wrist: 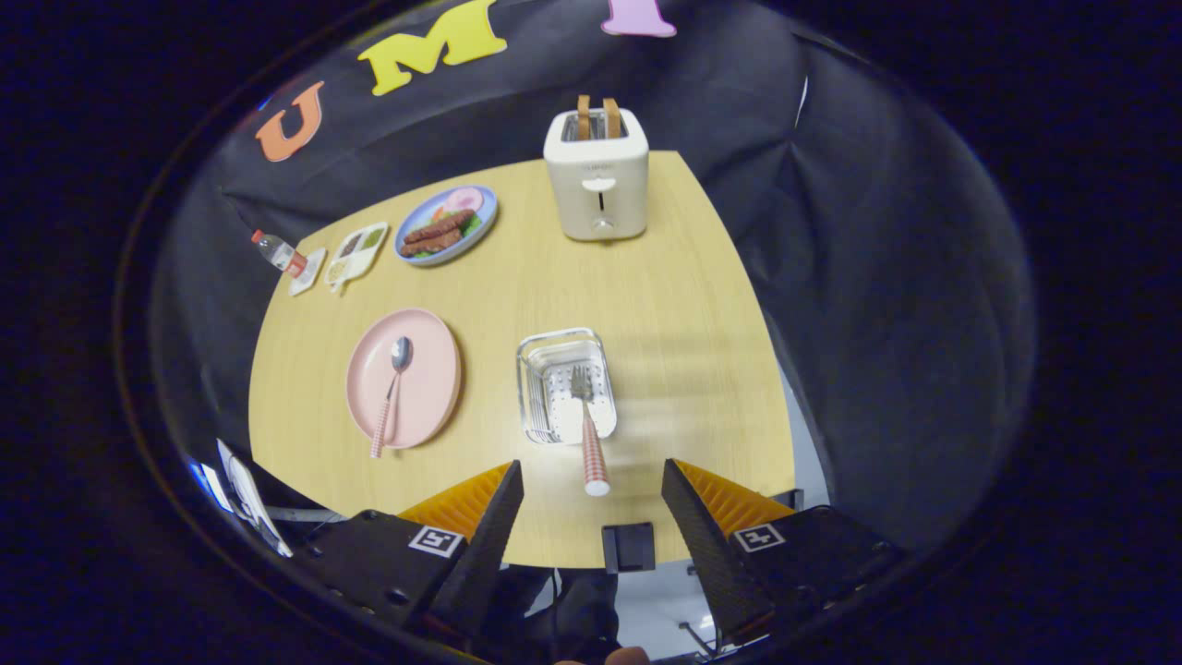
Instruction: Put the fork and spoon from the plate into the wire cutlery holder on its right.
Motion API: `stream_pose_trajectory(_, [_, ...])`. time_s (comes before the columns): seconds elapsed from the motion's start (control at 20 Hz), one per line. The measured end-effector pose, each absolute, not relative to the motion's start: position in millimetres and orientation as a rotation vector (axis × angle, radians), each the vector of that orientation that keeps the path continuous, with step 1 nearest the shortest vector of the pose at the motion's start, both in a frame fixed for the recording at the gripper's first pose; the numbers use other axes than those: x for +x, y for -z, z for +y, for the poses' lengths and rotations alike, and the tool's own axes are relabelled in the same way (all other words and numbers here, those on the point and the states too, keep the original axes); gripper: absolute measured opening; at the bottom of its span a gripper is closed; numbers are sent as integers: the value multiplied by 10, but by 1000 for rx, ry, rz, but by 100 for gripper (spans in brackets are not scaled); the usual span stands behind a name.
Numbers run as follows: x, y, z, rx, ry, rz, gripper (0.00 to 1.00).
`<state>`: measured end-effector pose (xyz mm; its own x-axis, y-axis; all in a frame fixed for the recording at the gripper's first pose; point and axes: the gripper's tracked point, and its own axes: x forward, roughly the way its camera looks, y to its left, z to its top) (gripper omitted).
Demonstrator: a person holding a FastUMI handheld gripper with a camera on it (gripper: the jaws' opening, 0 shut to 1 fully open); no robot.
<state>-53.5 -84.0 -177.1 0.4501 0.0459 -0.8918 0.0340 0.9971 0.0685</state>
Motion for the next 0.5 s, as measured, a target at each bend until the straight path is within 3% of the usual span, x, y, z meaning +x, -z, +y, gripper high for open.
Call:
stream_pose_trajectory(0.3, [-369, 1338, -110, -27, -110, 793, 97])
stream_pose_trajectory(0.5, [-538, 1598, 765, -13, -210, 758, 96])
